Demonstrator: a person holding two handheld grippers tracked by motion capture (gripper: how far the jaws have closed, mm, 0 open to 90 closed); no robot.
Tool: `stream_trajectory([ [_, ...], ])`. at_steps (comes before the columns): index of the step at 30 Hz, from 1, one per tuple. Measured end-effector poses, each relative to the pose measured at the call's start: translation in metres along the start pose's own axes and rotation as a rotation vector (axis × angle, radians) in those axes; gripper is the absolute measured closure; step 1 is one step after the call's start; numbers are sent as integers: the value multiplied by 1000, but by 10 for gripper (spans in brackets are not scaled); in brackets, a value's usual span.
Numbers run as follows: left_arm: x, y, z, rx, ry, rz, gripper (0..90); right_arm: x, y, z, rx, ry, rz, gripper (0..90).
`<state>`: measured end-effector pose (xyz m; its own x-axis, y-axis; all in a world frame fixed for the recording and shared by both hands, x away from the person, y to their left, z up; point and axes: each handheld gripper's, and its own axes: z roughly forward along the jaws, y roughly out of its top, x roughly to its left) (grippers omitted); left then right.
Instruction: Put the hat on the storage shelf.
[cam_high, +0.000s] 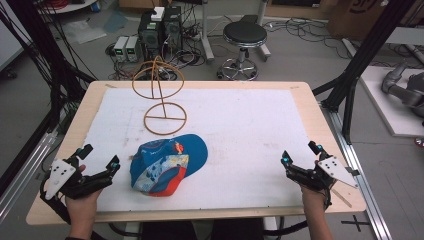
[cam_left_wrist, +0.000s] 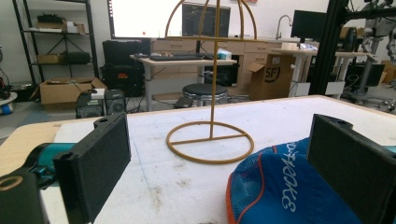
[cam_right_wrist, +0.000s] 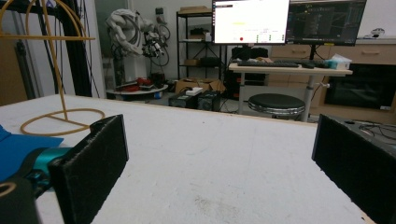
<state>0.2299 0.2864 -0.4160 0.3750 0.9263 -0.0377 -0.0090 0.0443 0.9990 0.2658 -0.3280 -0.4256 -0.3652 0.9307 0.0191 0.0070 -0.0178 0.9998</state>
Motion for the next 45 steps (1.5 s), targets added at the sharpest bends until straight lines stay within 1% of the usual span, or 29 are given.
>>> stream_trajectory([
  [7,-2,2,-3,-6,-11,1,69,-1,1,-1,-2,-2,5,34],
  [9,-3,3,-4,-10,-19,-4,69,-1,1,0,-4,1,4,34],
  [15,-11,8,-10,-15,-80,10,69,-2,1,-1,-5,6,1,34],
  [17,-15,8,-10,-4,-114,17,69,-3,1,-1,-5,6,2,34],
  [20,-21,6,-8,24,-176,32,69,-4,1,-2,-5,2,7,34],
  [22,-24,6,-6,29,-213,42,69,-4,1,-2,-5,1,11,34],
  [24,-26,5,-4,40,-255,41,69,-4,1,-1,-6,2,9,34],
  [26,-27,3,-1,59,-313,27,69,-4,1,-1,-5,3,6,34],
  [27,-27,3,-1,66,-330,27,69,-3,1,-1,-3,3,7,34],
  [29,-29,1,2,91,-378,37,69,-3,1,-1,-4,6,6,33],
  [30,-30,0,3,106,-389,47,69,-3,1,-1,-4,6,3,34],
  [31,-33,-1,6,128,-401,68,69,-3,1,-1,-3,6,1,34],
  [32,-33,-1,6,128,-401,68,69,-3,1,-1,-3,6,2,34],
  [34,-36,-3,8,151,-398,89,69,-3,1,-1,-2,4,8,34],
  [36,-38,-4,12,180,-395,87,69,-3,1,-1,-4,5,5,34],
  [37,-38,-6,13,195,-403,88,69,-3,1,-1,-4,5,5,34],
  [39,-39,-8,16,228,-403,90,69,-2,1,-1,-3,6,1,34],
  [41,-39,-9,18,246,-411,90,69,-2,1,-1,-2,7,2,34],
  [43,-40,-9,19,249,-429,91,116,-2,1,0,-1,7,4,34],
  [44,-40,-9,19,252,-443,92,116,-2,1,0,-1,7,4,34],
  [45,-40,-9,19,252,-451,92,191,-2,0,0,-1,7,3,34],
])
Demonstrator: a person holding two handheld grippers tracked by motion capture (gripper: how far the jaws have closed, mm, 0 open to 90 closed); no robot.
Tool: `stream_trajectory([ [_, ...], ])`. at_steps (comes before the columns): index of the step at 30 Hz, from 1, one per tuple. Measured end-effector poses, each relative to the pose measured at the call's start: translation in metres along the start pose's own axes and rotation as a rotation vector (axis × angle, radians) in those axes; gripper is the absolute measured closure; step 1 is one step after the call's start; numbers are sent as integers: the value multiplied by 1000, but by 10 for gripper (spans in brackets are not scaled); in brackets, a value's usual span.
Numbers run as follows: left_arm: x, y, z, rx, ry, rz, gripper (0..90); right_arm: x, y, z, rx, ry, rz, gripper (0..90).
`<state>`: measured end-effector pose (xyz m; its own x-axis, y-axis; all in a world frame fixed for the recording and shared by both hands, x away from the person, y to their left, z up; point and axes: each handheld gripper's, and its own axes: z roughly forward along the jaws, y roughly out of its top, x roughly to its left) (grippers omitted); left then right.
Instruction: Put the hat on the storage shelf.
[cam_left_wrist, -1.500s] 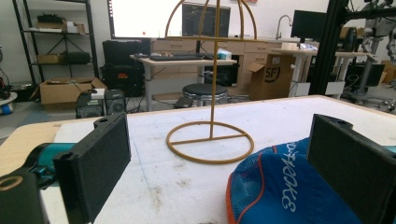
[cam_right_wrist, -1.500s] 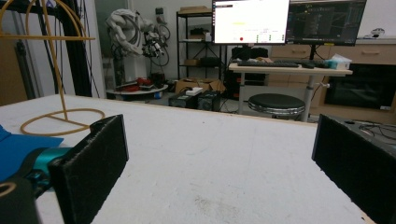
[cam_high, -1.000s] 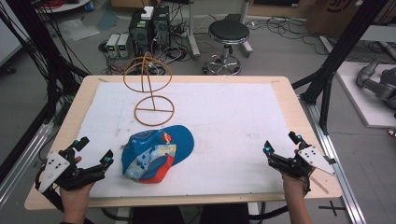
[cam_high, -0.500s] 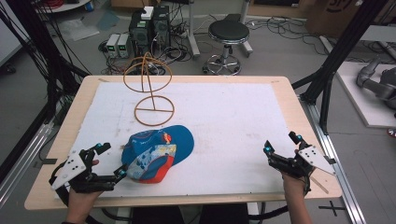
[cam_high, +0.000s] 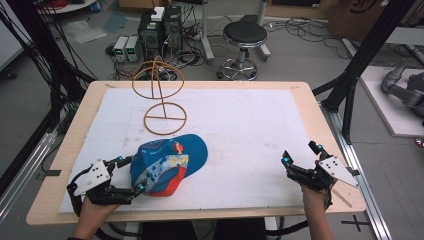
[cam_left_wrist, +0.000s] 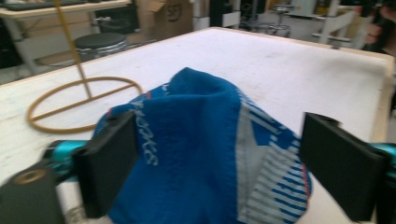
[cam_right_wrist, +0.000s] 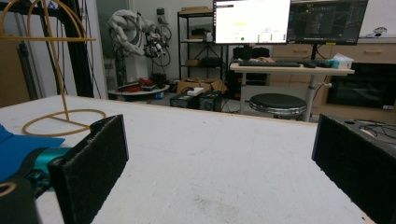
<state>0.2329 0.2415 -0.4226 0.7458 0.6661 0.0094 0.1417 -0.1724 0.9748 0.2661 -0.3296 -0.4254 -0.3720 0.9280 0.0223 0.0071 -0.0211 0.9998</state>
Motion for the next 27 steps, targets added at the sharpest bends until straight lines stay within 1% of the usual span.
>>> stream_trajectory([
  [1,0,0,1,9,-14,2,191,0,0,0,0,0,0,34],
  [2,-1,0,2,16,-16,6,224,0,0,0,1,0,-1,34],
  [4,-1,-1,5,31,-24,11,225,0,0,0,0,1,0,34],
  [7,-1,-2,8,59,-15,19,232,1,1,-1,-1,0,3,34],
  [10,0,-3,9,69,-7,9,239,1,1,-1,0,0,4,34],
  [12,1,-3,9,72,-13,5,272,1,0,-1,0,1,3,34],
  [14,2,-4,9,80,-18,-6,322,1,0,0,-1,3,5,34],
  [16,3,-4,10,95,-10,-14,390,1,1,-1,0,2,7,34],
  [17,3,-4,10,97,-16,-19,413,1,1,-1,0,1,8,34],
  [18,3,-5,10,101,-20,-16,440,1,1,-1,-1,2,6,34],
  [21,2,-4,10,115,-12,-6,595,1,0,0,-3,4,3,34],
  [23,1,-4,12,117,-9,-14,671,1,0,0,-2,2,5,34],
  [25,1,-4,12,121,-15,-20,705,1,0,0,0,6,3,34],
  [27,1,-3,14,133,-3,-37,724,2,0,0,5,7,6,34],
])
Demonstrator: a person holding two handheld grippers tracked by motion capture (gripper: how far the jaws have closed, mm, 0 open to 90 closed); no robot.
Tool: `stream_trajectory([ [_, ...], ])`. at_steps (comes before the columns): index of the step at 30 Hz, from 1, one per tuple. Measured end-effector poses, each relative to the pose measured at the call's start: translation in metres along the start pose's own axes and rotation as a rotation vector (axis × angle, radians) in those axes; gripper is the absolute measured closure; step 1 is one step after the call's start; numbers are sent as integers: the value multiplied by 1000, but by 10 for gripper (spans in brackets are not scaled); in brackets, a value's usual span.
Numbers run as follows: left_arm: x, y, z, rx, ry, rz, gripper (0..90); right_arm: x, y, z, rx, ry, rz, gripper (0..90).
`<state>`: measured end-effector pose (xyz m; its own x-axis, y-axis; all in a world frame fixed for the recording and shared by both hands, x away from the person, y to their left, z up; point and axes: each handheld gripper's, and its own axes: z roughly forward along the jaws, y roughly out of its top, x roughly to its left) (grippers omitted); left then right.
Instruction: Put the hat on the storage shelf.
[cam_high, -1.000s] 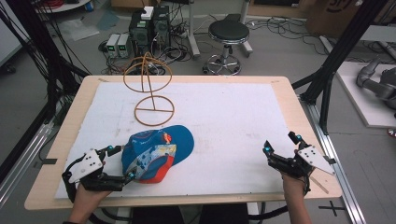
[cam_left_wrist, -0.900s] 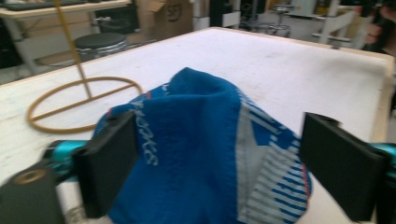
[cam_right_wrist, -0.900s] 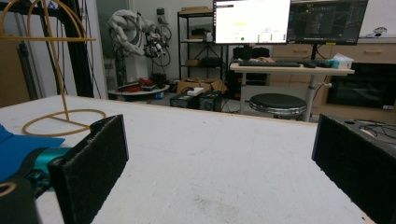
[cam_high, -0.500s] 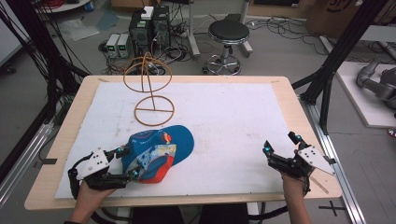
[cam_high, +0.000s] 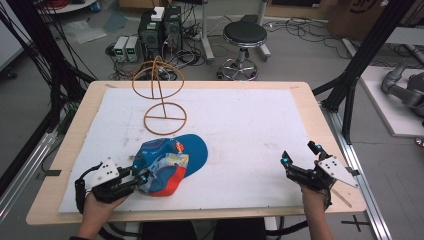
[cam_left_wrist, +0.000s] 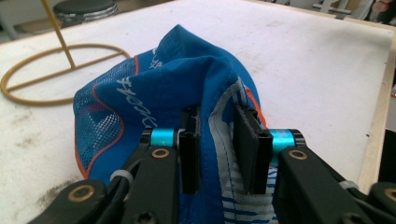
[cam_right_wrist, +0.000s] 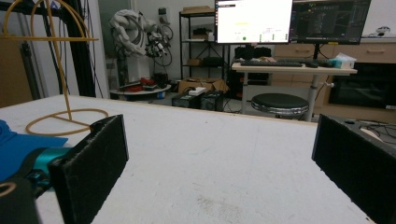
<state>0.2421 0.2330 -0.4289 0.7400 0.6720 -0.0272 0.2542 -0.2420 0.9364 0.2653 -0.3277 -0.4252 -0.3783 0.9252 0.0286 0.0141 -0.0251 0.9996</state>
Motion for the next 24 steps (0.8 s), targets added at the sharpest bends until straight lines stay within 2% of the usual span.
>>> stream_trajectory([
  [3,0,0,1,9,9,-5,743,0,0,0,-6,2,-1,34],
  [5,-1,1,0,14,12,7,776,0,0,0,-6,2,-3,34],
  [6,-1,1,1,21,15,14,803,0,0,0,-6,1,-5,34],
  [7,-1,1,1,21,17,14,868,0,0,0,-8,0,-8,34],
  [11,-3,2,0,8,34,37,879,0,1,0,-7,-1,-5,34],
  [16,-5,6,0,-29,19,46,884,1,0,0,-7,0,-10,34],
  [21,-6,11,-2,-125,13,30,884,1,0,1,-9,1,-14,34],
  [24,-8,15,-2,-153,18,42,884,1,0,1,-6,0,-11,34],
])
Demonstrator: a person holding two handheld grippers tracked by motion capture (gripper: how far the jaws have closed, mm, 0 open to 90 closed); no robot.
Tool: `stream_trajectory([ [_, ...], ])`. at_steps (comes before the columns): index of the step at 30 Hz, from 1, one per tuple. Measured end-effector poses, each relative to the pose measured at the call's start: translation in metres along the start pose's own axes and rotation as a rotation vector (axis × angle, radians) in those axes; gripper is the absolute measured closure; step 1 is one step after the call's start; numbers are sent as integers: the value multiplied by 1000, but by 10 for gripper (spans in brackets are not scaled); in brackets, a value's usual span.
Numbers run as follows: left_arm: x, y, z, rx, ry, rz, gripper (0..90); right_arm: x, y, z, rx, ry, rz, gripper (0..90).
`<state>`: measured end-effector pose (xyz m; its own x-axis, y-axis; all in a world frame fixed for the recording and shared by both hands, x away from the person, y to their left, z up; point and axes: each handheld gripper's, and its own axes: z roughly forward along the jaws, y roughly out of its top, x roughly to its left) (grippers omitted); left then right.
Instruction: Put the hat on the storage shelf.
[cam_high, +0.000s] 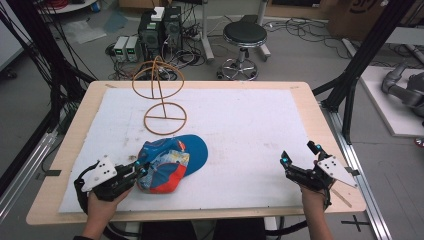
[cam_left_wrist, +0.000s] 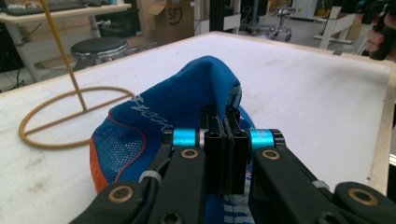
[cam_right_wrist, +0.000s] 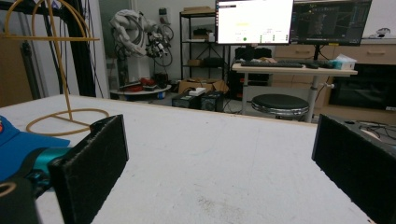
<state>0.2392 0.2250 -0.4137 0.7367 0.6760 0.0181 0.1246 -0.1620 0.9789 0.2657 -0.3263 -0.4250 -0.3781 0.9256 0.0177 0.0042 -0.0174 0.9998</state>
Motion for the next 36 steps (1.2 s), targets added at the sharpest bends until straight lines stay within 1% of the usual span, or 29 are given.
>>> stream_trajectory([
  [4,0,4,1,-61,-10,-5,883,1,0,0,3,1,3,34],
  [5,0,6,0,-83,-10,-9,884,1,0,0,3,2,1,34],
  [9,-1,14,-2,-140,1,14,884,2,-1,0,6,1,4,34],
  [13,-1,19,-5,-197,-1,-4,884,2,-1,1,5,2,-4,34],
  [15,-2,24,-6,-212,3,8,884,2,-1,1,5,1,-4,34],
  [17,-3,29,-7,-232,0,8,885,2,-1,1,9,1,0,34],
  [20,-5,36,-7,-250,0,17,885,2,-2,1,11,1,2,34],
  [24,-7,43,-6,-269,-6,18,885,1,-2,1,8,1,-3,34],
  [25,-7,45,-5,-271,-6,24,885,1,-2,1,10,0,-1,34],
  [27,-9,50,-3,-288,-10,19,885,0,-2,1,8,0,3,34],
  [28,-9,53,-2,-292,-13,25,885,0,-2,1,9,-1,6,34],
  [33,-11,72,7,-345,-28,26,886,0,-2,1,11,-3,9,34],
  [36,-11,87,13,-362,-37,36,886,0,-2,1,9,-1,8,34],
])
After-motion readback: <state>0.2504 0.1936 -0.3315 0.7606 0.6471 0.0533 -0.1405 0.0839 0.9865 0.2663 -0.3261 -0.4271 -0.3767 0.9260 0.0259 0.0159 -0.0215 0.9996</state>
